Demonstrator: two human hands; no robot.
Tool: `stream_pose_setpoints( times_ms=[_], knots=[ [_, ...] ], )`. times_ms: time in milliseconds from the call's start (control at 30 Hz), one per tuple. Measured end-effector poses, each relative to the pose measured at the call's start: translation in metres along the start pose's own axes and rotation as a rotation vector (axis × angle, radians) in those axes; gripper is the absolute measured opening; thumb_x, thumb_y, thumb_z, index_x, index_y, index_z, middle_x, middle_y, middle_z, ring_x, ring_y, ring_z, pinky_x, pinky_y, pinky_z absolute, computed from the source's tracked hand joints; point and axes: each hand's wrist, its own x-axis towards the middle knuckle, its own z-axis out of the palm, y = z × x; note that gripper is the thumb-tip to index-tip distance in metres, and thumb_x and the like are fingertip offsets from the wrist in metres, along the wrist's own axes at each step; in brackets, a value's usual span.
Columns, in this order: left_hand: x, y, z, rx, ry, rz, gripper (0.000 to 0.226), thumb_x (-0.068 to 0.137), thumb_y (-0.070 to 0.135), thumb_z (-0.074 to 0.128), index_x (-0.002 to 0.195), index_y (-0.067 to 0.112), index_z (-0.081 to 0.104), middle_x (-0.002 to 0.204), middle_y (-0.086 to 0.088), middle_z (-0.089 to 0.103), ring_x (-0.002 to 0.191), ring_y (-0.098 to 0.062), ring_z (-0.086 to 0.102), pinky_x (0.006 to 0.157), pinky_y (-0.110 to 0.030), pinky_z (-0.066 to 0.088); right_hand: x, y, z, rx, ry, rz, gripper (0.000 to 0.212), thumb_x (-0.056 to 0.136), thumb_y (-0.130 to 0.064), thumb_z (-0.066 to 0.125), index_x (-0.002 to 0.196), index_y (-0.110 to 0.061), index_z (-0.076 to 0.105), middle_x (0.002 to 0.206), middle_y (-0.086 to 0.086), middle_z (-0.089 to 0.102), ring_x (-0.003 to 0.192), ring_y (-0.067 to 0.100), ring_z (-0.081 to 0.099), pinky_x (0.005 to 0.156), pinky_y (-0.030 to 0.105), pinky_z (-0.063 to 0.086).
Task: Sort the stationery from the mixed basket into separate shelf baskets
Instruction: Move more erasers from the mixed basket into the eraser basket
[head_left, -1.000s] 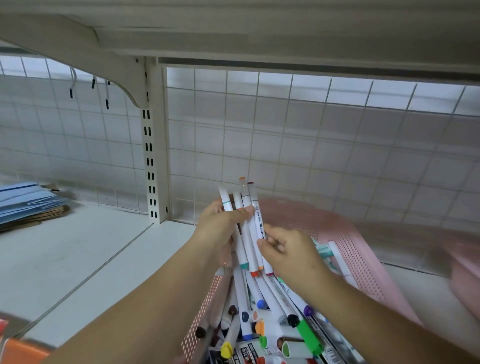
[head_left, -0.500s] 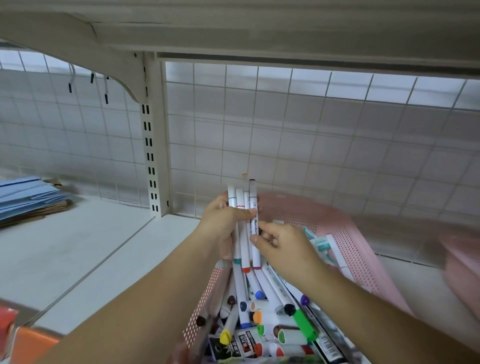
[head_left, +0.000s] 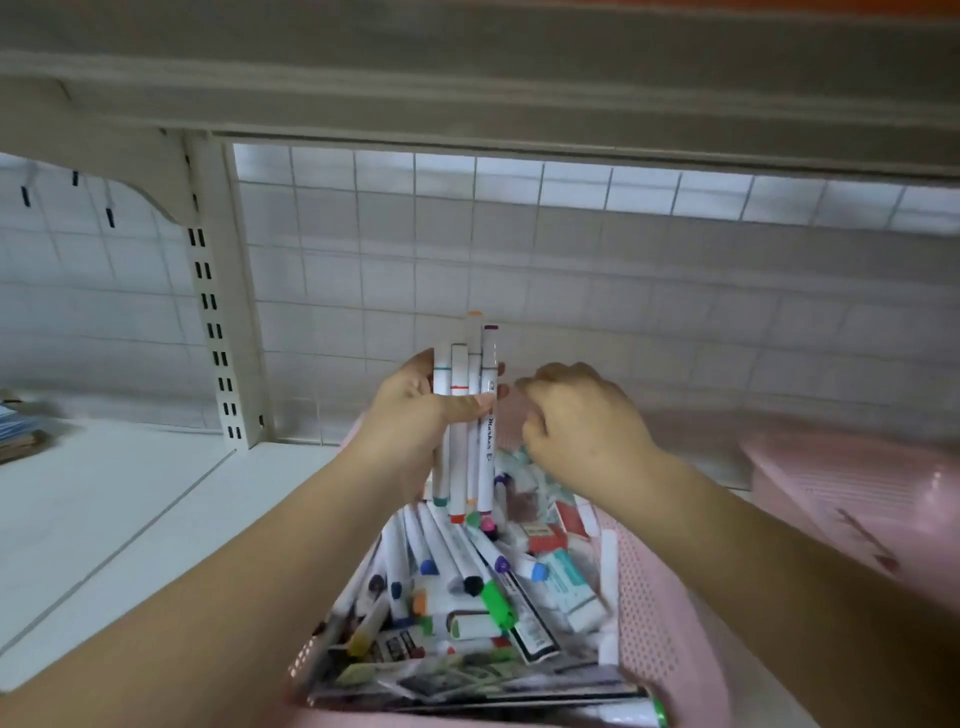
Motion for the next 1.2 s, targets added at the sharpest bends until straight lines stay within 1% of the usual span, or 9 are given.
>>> stream_pose_setpoints(
  times_ms=[100,267,400,467,600,733,867,1033,1200],
  knots=[
    [-0.012,0.013,0.035,-0.025,-0.064,0.023,0.037,0.078,-0.013,0.060,0.113,0.001,0.058,0.104,-0.014,0.069,0.089,-0.022,0.070,0.078,-0.028,0.057,-0.026,0.026,-0.028,-0.008,0.016,0.018,0.036,0.087,-0.017,0.044,0.120,-0.012,0.057,0.114,0.007,0.057,0.105,0.026,0.049,0.081,0.032,0.042],
    [-0.036,0.014,0.119,-0.087,-0.163,0.020,0.029,0.079,-0.016,0.055,0.097,0.007,0.060,0.091,-0.006,0.071,0.080,-0.015,0.071,0.066,-0.026,0.057,-0.102,0.089,-0.070,-0.046,-0.021,0.149,0.025,0.090,-0.019,0.042,0.108,-0.011,0.057,0.114,0.007,0.054,0.112,0.026,0.046,0.081,0.030,0.040],
    [-0.067,0.004,0.202,-0.076,-0.249,-0.037,0.027,0.082,-0.010,0.057,0.105,0.003,0.060,0.088,-0.006,0.072,0.083,-0.016,0.070,0.063,-0.024,0.054,-0.177,0.154,-0.108,-0.083,-0.076,0.242,0.025,0.092,-0.021,0.042,0.109,-0.012,0.056,0.115,0.007,0.053,0.114,0.026,0.046,0.085,0.030,0.039],
    [-0.083,-0.001,0.245,-0.059,-0.292,-0.056,0.032,0.081,-0.008,0.059,0.112,-0.001,0.057,0.088,-0.007,0.072,0.082,-0.017,0.069,0.069,-0.027,0.055,-0.215,0.189,-0.125,-0.083,-0.087,0.283,0.027,0.092,-0.021,0.041,0.113,-0.012,0.057,0.117,0.007,0.053,0.115,0.026,0.047,0.088,0.030,0.039],
    [-0.116,-0.011,0.325,-0.004,-0.333,-0.118,0.046,0.073,0.001,0.070,0.117,0.000,0.055,0.098,-0.010,0.072,0.092,-0.025,0.068,0.089,-0.050,0.051,-0.285,0.253,-0.150,-0.112,-0.087,0.360,0.037,0.092,-0.021,0.042,0.126,-0.018,0.054,0.129,0.004,0.053,0.118,0.024,0.048,0.094,0.028,0.039],
    [-0.136,-0.022,0.393,-0.026,-0.381,-0.139,0.036,0.079,-0.004,0.065,0.113,0.003,0.057,0.099,-0.011,0.071,0.082,-0.018,0.070,0.072,-0.034,0.055,-0.345,0.306,-0.169,-0.124,-0.105,0.478,0.040,0.092,-0.022,0.042,0.132,-0.022,0.050,0.139,0.003,0.046,0.123,0.022,0.043,0.100,0.028,0.036],
    [-0.146,-0.027,0.452,0.011,-0.419,-0.106,0.029,0.079,-0.011,0.061,0.103,0.005,0.058,0.086,-0.008,0.072,0.082,-0.021,0.068,0.083,-0.037,0.053,-0.392,0.357,-0.185,-0.138,-0.109,0.591,0.042,0.092,-0.021,0.043,0.134,-0.021,0.048,0.135,0.001,0.049,0.122,0.021,0.043,0.100,0.028,0.037],
    [-0.140,-0.031,0.523,0.073,-0.505,-0.046,0.031,0.080,-0.014,0.059,0.101,0.009,0.058,0.086,-0.004,0.071,0.076,-0.013,0.069,0.071,-0.026,0.057,-0.428,0.416,-0.199,-0.100,-0.049,0.717,0.043,0.093,-0.019,0.045,0.136,-0.023,0.047,0.139,0.000,0.047,0.126,0.021,0.040,0.099,0.027,0.034],
    [-0.115,-0.038,0.594,0.210,-0.576,0.042,0.032,0.080,-0.012,0.061,0.094,0.018,0.059,0.088,0.000,0.069,0.079,-0.012,0.068,0.073,-0.027,0.055,-0.439,0.474,-0.199,-0.080,-0.028,0.749,0.041,0.091,-0.017,0.048,0.132,-0.019,0.052,0.137,0.002,0.050,0.125,0.022,0.042,0.099,0.029,0.035]
  ],
)
